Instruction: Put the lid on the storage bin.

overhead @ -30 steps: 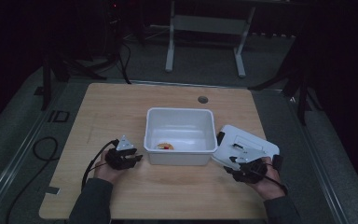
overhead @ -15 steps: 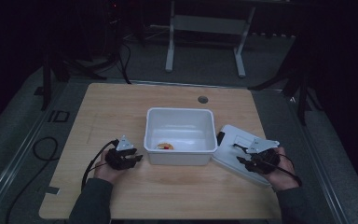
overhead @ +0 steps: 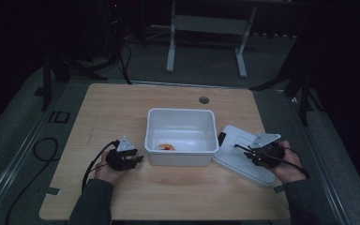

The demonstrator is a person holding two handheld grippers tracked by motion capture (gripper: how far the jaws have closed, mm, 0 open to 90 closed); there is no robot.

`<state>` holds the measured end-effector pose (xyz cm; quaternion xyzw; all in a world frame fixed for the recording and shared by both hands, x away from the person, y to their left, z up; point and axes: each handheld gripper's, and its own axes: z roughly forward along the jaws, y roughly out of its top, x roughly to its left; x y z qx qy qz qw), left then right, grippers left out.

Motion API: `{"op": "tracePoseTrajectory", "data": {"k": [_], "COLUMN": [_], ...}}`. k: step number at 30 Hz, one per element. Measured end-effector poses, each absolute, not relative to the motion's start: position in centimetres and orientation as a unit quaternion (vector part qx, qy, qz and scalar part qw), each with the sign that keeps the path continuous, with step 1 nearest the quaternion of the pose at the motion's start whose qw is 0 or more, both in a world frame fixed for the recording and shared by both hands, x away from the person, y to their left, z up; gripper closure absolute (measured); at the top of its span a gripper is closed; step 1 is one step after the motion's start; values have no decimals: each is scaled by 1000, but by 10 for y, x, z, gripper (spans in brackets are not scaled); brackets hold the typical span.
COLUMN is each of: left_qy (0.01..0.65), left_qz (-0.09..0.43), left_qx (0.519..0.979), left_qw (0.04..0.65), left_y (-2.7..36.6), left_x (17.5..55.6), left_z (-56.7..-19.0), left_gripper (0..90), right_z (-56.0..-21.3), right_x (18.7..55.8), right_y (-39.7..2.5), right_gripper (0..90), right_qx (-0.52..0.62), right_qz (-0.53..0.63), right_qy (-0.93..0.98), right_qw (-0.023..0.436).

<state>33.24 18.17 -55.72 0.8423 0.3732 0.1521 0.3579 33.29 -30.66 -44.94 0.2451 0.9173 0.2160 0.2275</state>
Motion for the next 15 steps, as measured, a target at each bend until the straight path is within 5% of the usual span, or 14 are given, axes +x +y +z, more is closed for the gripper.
{"op": "tracePoseTrajectory", "data": {"k": [15], "left_qy": [373], "left_qz": [152], "left_qx": [842], "left_qw": [358], "left_y": [182], "left_x": [332], "left_z": [-557], "left_gripper": [586], "right_z": [-446], "right_x": [350], "right_y": [-308], "right_gripper": [664], "right_qx": [235], "right_qz": [174], "right_qy": [930], "right_qw": [222]}}
